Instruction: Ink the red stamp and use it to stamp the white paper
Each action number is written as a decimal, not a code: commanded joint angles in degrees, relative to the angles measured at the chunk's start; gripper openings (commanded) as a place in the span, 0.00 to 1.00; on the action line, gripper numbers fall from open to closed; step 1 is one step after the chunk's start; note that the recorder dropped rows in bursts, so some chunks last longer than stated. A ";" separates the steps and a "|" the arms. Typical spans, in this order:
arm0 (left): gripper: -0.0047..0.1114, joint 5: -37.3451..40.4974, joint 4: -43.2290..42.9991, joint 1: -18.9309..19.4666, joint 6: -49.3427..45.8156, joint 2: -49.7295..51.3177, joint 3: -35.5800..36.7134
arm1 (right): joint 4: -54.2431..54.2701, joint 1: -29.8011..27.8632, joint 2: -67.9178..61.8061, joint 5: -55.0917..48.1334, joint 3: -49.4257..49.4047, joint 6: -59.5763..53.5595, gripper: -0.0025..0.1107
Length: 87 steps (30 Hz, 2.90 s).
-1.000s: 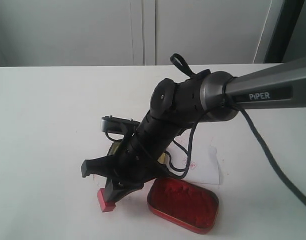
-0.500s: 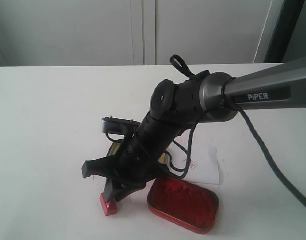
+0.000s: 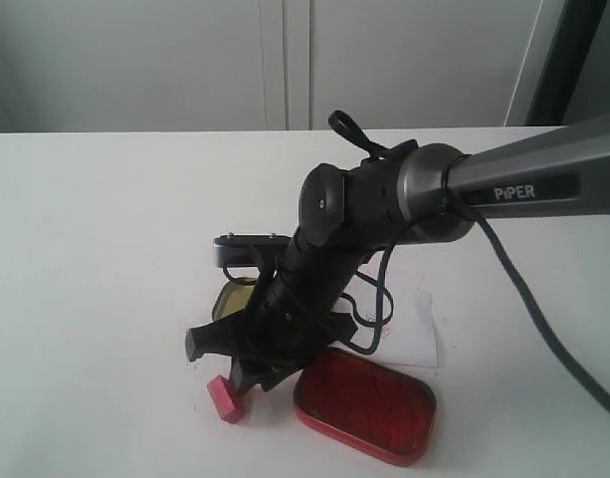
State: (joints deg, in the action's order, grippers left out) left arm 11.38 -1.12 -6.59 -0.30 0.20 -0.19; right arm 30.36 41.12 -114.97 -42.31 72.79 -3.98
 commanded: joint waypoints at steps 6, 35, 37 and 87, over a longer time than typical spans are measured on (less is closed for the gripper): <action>0.04 -0.24 0.16 0.14 -0.16 -0.20 0.19 | -10.90 0.05 4.33 0.79 -0.17 7.29 0.30; 0.04 -0.24 0.16 0.14 -0.16 -0.20 0.19 | -18.79 -4.50 13.24 -8.80 -0.17 13.20 0.02; 0.04 -0.24 0.16 0.14 -0.16 -0.20 0.19 | -18.79 -5.26 13.45 -9.30 -0.17 13.20 0.02; 0.04 -0.24 0.16 0.14 -0.16 -0.20 0.19 | -24.52 -30.53 34.06 -14.51 -17.33 10.99 0.02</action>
State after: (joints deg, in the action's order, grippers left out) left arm 11.38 -1.12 -6.59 -0.30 0.20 -0.19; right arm 6.90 11.85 -83.39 -56.72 56.93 8.64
